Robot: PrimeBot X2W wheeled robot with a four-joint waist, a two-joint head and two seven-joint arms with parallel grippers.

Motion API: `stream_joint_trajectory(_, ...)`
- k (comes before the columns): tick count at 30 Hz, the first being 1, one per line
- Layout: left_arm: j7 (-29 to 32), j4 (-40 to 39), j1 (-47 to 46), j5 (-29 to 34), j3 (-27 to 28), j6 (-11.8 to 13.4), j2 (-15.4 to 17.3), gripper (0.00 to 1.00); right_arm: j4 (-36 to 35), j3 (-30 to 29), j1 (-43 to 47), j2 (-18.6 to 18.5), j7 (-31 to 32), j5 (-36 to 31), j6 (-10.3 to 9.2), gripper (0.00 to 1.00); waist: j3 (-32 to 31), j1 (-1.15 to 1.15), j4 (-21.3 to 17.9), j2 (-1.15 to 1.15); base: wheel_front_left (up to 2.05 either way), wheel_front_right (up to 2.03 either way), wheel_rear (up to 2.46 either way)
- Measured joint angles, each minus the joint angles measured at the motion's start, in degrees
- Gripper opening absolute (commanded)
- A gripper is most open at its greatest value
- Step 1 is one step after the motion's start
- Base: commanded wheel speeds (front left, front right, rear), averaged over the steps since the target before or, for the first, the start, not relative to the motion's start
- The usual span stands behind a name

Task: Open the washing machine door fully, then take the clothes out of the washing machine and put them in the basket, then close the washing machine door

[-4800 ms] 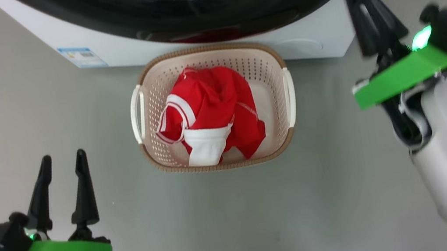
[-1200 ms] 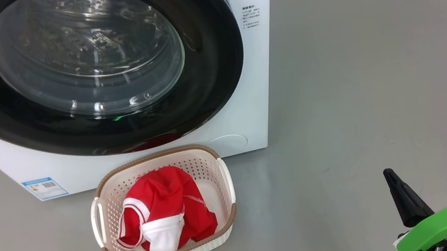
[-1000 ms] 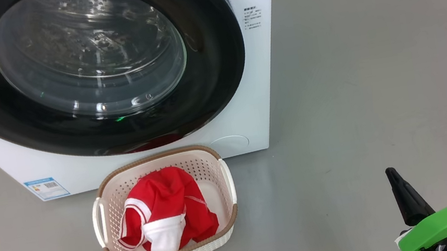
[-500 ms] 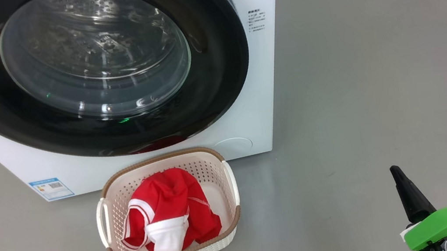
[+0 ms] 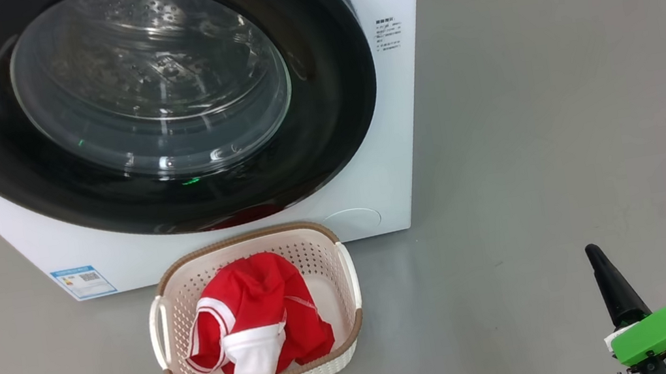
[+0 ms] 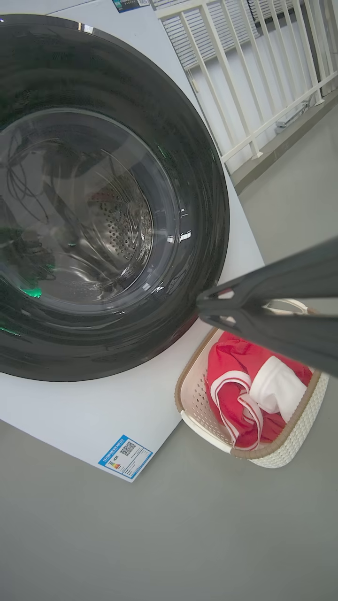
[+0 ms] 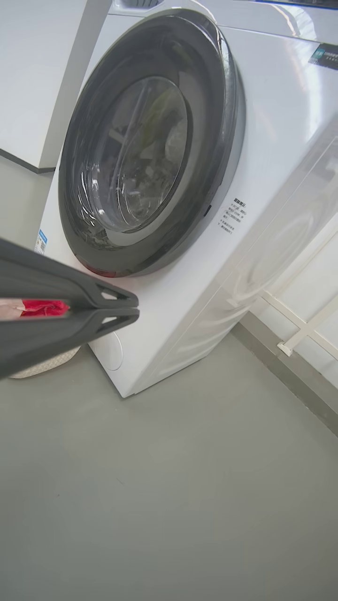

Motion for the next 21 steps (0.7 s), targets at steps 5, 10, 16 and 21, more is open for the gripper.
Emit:
stream_joint_trajectory(5, 0.92, 0.0, -0.23, -2.71, 0.26, 0.0, -0.21, 0.0, -0.23, -0.76, 0.01, 0.15, 0.8, 2.77, -0.01, 0.0, -0.23, 0.0, 0.2, 0.0, 0.0, 0.0, 0.0)
stream_joint_trajectory(10, 1.63, 0.0, -0.31, -5.16, 0.55, 0.0, -0.32, 0.0, -0.37, -1.22, 0.01, 0.42, 1.6, 5.3, -0.01, 0.0, -0.45, 0.0, 0.4, 0.0, 0.0, 0.0, 0.0)
stream_joint_trajectory(16, 2.68, 0.01, -0.37, -8.27, 0.91, 0.0, -0.59, 0.0, -0.59, -1.65, 0.01, 0.9, 2.63, 8.59, -0.02, 0.0, -0.72, 0.0, 0.64, 0.0, 0.0, 0.0, 0.0)
stream_joint_trajectory(21, 3.49, 0.02, -0.71, -11.12, 1.25, 0.0, -0.86, 0.0, -0.83, -2.37, 0.01, 1.09, 3.33, 11.29, -0.02, 0.0, -0.95, 0.0, 0.84, 0.0, 0.0, 0.0, 0.0)
